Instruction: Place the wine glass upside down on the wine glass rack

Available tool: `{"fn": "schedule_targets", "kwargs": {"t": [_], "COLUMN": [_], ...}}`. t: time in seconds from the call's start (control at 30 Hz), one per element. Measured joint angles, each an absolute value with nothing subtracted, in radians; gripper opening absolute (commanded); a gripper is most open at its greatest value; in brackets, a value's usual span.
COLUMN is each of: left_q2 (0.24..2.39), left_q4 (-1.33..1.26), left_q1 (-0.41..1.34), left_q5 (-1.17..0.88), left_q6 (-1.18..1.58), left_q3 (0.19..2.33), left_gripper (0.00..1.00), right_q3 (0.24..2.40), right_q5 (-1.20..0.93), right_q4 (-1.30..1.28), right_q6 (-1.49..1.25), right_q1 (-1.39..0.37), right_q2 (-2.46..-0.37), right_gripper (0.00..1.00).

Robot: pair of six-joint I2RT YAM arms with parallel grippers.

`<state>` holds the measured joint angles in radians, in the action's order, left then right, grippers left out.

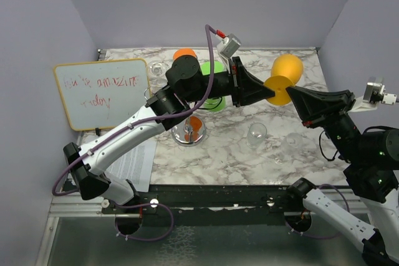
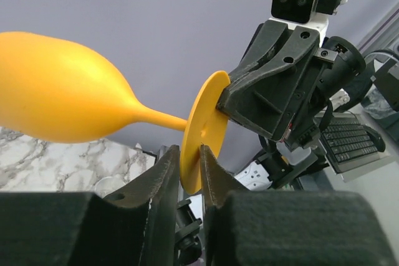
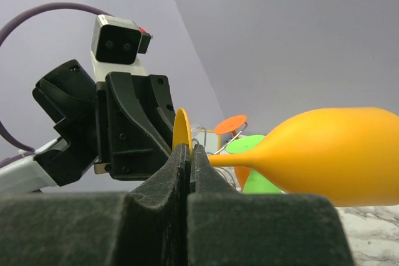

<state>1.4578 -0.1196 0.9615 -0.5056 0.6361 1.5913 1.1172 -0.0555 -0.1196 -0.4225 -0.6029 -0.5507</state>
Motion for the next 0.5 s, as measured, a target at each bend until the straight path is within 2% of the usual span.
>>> {"fn": "schedule_targets", "kwargs": {"t": [0.1, 0.43, 0.5], "left_q2": [1.453, 1.428, 1.423], "left_q4": [-0.110, -0.134, -0.148], "left_q1": [0.962, 0.948, 0.945], "left_q5": [-0.509, -0.535, -0.535], "left_q6": [0.625, 0.640, 0.649], "left_q3": [1.591, 1.584, 1.580], "left_gripper": [0.13, 0.14, 0.07], "right_q3": [1.104, 1.083, 1.079], "right_q5": [-0.062, -0.118, -0.127], "right_q4": [-0.115, -0.055, -0.048], "right_q6": [-0.419, -0.429, -0.429], "right_q1": [-0.603, -0.603, -0.603], "right_q2": [-0.551, -0.552, -0.552], "right_gripper": [0.01, 0.01, 0.01]}}
